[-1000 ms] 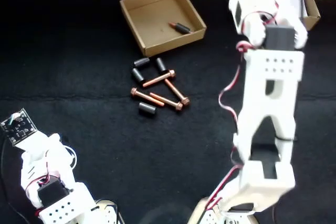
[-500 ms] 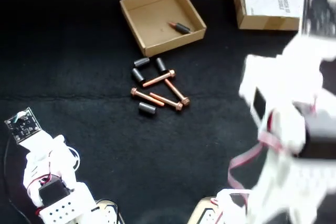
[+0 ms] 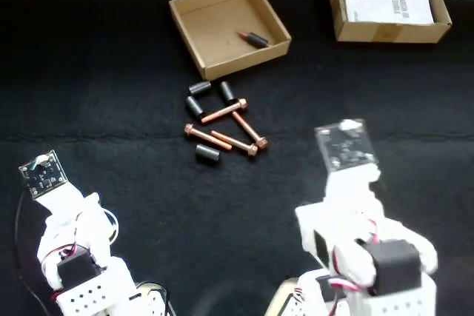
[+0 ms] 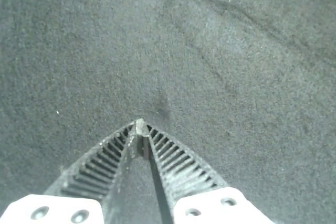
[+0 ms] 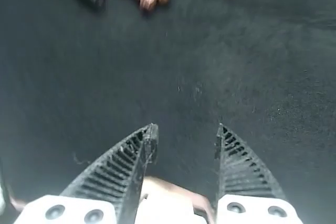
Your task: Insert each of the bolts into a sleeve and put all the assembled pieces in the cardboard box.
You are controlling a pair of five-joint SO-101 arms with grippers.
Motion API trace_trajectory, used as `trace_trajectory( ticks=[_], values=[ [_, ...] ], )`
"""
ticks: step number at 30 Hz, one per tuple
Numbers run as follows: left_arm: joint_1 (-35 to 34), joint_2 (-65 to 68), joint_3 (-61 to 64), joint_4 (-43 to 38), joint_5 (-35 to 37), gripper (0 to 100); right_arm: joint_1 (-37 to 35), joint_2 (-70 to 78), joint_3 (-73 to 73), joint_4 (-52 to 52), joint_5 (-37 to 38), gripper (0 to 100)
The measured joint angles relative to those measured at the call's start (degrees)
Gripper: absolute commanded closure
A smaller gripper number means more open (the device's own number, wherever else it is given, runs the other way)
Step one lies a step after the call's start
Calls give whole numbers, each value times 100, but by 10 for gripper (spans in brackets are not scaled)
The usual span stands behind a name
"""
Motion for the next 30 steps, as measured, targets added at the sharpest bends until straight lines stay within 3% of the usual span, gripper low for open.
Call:
trace_trajectory(
  ticks=[4,10,22,30],
  values=[
    [0,0,0,0,0,991,-18,853,97,-97,791,833],
    [0,0,0,0,0,991,-114,2699,-510,-598,1398,833],
    [0,0,0,0,0,990,-1793,6251,-2787,-695,2338,833],
    [0,0,0,-62,0,990,-2154,8158,-4431,-703,2734,833]
  ],
)
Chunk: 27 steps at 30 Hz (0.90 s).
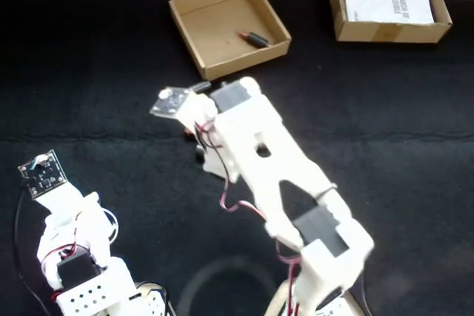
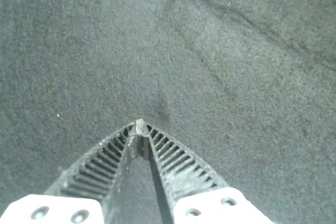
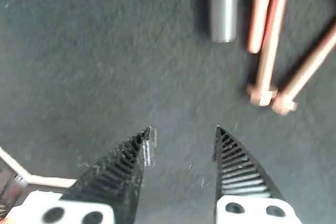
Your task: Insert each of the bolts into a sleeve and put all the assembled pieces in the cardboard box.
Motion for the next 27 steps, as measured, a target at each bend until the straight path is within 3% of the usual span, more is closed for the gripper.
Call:
trace_trajectory(
  ticks=[14,27],
  values=[
    [0,0,0,0,0,990,-114,2532,-2787,9,563,833],
    [-97,0,0,0,0,990,-202,3534,-3938,185,633,833]
  ],
)
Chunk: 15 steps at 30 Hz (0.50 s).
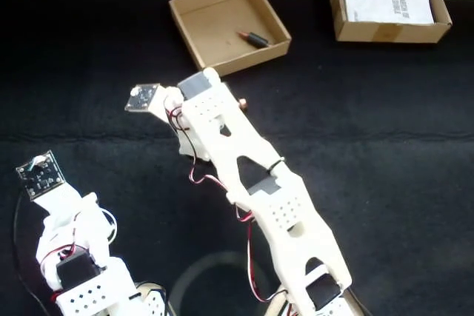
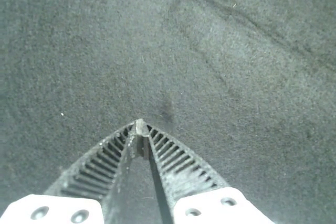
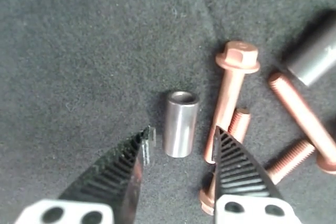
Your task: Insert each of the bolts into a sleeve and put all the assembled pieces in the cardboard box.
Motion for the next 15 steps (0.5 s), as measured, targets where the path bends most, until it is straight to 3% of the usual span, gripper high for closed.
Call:
trace_trajectory(
  ticks=[15],
  values=[
    [-9,0,0,-18,0,990,0,316,-18,105,9,836]
  ],
)
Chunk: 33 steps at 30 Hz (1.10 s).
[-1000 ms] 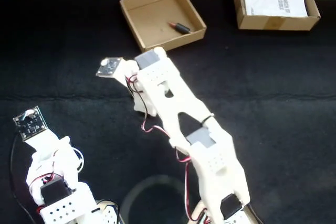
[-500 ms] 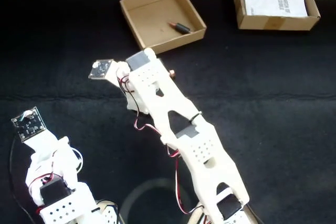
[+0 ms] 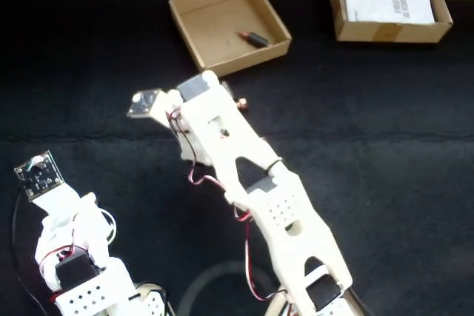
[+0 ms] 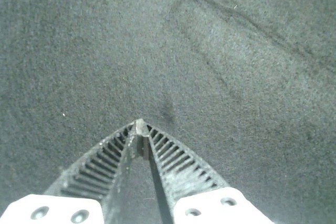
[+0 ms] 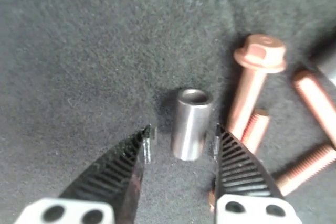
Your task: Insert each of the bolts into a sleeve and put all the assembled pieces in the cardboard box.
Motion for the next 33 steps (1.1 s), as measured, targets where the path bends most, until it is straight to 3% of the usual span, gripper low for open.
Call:
trace_trajectory(
  ticks=[4,9,17,23,33],
  values=[
    [0,0,0,0,0,990,0,132,0,0,141,840],
    [0,0,0,0,0,990,9,158,-53,0,193,939],
    [0,0,0,0,0,990,0,167,-62,0,211,994],
    [0,0,0,0,0,990,9,176,-176,35,211,990],
    [0,0,0,0,0,990,211,167,-1697,404,211,991]
  ],
)
